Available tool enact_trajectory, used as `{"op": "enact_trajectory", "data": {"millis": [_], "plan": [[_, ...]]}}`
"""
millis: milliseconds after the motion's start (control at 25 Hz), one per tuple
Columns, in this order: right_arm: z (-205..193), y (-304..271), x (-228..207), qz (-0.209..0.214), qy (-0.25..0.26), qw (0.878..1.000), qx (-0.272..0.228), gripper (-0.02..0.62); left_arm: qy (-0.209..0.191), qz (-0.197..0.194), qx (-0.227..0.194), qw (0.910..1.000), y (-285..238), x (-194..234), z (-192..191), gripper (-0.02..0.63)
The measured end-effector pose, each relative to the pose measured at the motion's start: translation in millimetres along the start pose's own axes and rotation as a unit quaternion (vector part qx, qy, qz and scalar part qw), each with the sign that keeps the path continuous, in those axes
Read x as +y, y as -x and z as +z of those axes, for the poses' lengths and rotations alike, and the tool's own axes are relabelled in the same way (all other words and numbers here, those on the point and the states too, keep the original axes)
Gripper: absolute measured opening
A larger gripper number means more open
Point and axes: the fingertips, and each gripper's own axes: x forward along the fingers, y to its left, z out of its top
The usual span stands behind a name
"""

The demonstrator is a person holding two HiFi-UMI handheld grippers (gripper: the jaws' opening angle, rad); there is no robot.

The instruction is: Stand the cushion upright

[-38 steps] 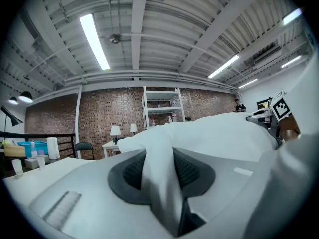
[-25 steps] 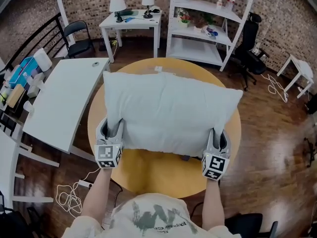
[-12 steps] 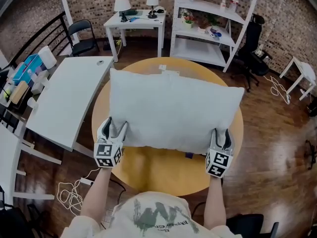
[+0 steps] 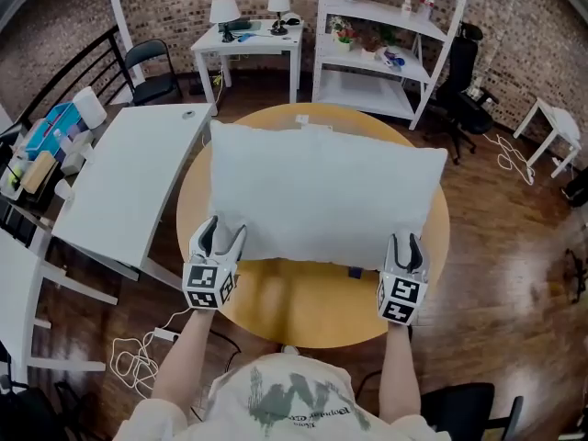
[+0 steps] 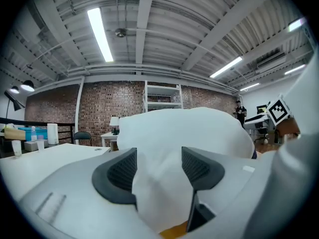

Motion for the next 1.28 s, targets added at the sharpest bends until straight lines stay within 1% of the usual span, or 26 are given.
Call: {"op": "enact_trajectory", "data": {"millis": [480,720,960,1200,1280], "plan": [[8,59,43,0.011,0.006,1.000,-0.001,0.155,0.004,-0.050,-0.006,0.9987,40,-28,3,0.275],[21,89,69,0.014,0.004,1.000,-0.009,0.143,0.026,-0.083,-0.022,0.9959,62,-40,18,0.268],[37,127,98,0.021,0.000,1.000,-0.022,0.120,0.028,-0.132,-0.047,0.9897,89,-68,40,0.237],[56,172,133,0.032,-0.014,0.998,-0.045,0.080,0.033,-0.181,-0.056,0.9813,131,-101,45,0.210],[60,187,147,0.035,-0.018,0.998,-0.050,0.066,0.040,-0.191,-0.054,0.9794,147,-108,46,0.191]]}}
